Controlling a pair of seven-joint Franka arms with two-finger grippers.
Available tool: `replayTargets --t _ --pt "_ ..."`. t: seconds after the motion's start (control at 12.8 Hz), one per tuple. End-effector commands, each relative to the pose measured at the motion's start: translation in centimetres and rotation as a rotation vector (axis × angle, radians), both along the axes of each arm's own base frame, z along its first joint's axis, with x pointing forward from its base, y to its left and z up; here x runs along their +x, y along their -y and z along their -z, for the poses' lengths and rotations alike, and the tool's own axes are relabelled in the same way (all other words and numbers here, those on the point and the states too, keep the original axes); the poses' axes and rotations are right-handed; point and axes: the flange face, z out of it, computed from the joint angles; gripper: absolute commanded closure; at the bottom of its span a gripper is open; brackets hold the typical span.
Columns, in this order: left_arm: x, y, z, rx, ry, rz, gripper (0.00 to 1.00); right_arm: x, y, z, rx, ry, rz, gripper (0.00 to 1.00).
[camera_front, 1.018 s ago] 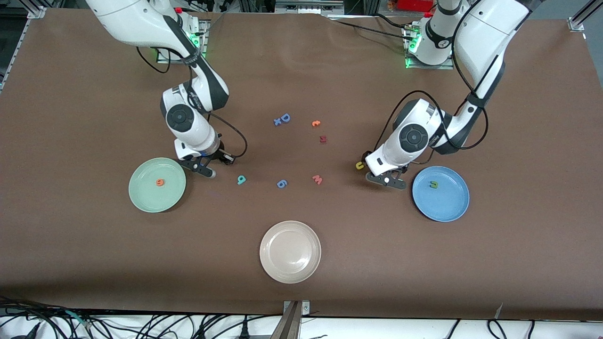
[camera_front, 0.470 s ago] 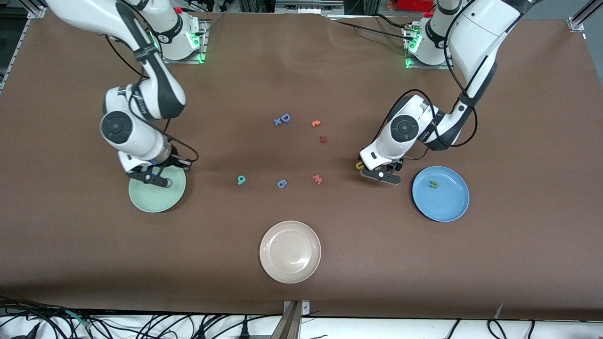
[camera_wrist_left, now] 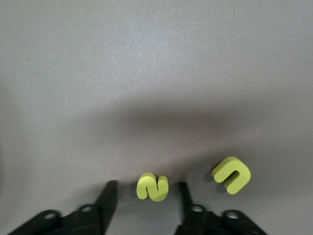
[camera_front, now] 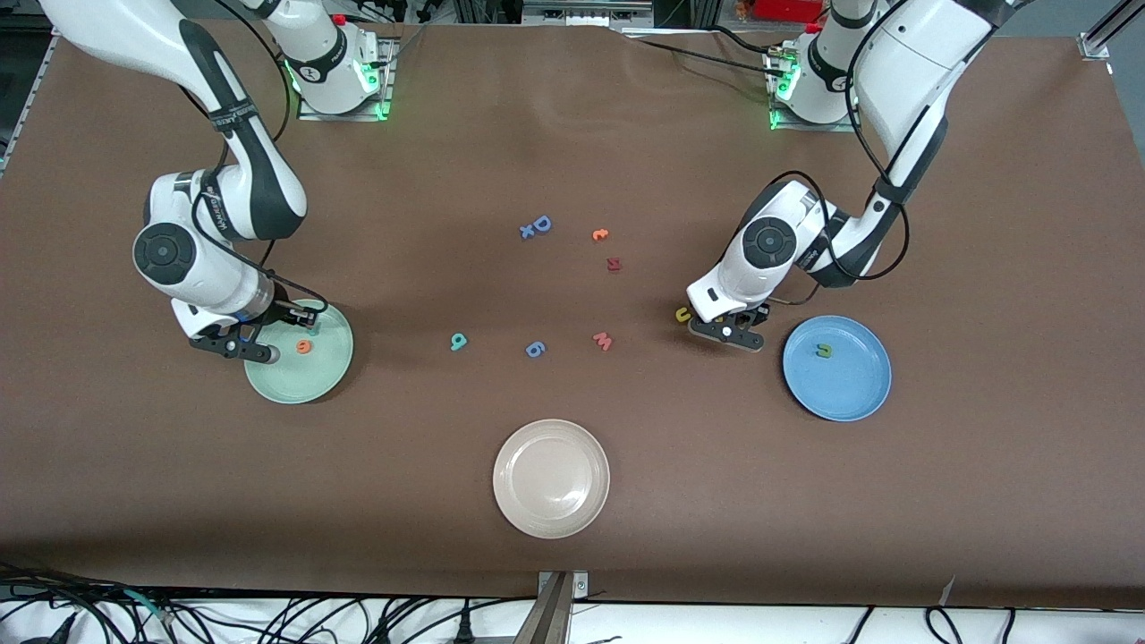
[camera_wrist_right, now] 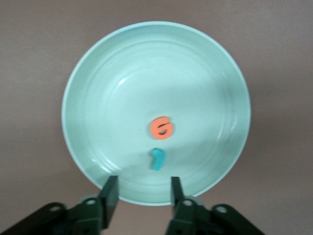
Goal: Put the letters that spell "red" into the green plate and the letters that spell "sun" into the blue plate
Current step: 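Drop the r on the green plate while the left gripper grasps the 2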
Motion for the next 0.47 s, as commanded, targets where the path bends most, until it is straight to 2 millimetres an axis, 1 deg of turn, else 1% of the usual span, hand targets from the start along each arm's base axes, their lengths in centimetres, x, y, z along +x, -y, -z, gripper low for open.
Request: replayTargets --t 0.0,0.08,0.16,0.23,0.31,0.39 --pt "-0.3 -0.5 -0.9 0.017 0.024 0.005 0.85 0.3 -3.5 -0.4 -0.007 0.019 0.06 0.0" --pt "-0.3 -0.5 -1.0 0.016 0.025 0.003 0.92 0.5 -5.1 -0.4 -0.006 0.027 0.084 0.0" --pt "-0.1 -0.5 -1.1 0.017 0.027 0.003 0.95 0.8 -6.7 -0.1 -0.004 0.035 0.113 0.0" --pt "0.2 -0.6 -2.0 0.018 0.042 -0.001 0.97 1.3 -8.1 0.2 -0.001 0.042 0.147 0.0" --pt "0.9 -0.8 -3.1 0.021 0.057 0.001 0.97 2.1 -9.8 0.4 0.007 0.056 0.178 0.0" --pt "1.5 -1.6 -3.8 0.035 0.054 -0.011 0.97 3.0 -11.8 0.6 0.016 0.069 0.209 0.0"
